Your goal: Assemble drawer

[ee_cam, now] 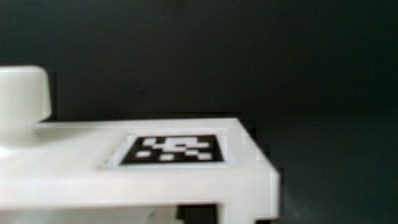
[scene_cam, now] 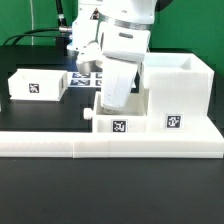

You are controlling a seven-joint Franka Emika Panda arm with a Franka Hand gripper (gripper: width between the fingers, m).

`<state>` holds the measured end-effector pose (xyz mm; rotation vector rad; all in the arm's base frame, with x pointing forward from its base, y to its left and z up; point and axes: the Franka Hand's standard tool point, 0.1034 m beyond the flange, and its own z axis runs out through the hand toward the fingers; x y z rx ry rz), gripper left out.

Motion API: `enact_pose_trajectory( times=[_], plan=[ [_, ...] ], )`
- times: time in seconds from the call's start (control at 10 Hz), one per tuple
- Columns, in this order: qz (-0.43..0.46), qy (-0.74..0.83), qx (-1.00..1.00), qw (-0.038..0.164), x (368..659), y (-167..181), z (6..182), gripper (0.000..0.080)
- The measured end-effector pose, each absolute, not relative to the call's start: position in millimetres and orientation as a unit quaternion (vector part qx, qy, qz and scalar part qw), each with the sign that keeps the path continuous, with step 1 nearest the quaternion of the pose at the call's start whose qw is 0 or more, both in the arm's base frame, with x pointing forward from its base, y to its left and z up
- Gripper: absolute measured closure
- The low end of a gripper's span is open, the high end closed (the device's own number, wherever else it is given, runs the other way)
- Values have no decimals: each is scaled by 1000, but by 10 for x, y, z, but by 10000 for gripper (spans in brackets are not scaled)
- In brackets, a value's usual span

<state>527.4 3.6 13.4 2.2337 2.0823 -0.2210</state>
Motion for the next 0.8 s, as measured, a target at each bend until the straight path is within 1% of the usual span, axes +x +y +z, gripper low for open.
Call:
enact_pose_trajectory(
  times=[0.2,0.4,0.5,0.8],
  plan=[
    [-71,683,726,42,5278,49,131,755],
    [-52,701,708,68,5331,44,137,755],
    [-39,701,708,75,5338,42,129,755],
    [-34,700,709,75,5321,32,114,755]
  ],
)
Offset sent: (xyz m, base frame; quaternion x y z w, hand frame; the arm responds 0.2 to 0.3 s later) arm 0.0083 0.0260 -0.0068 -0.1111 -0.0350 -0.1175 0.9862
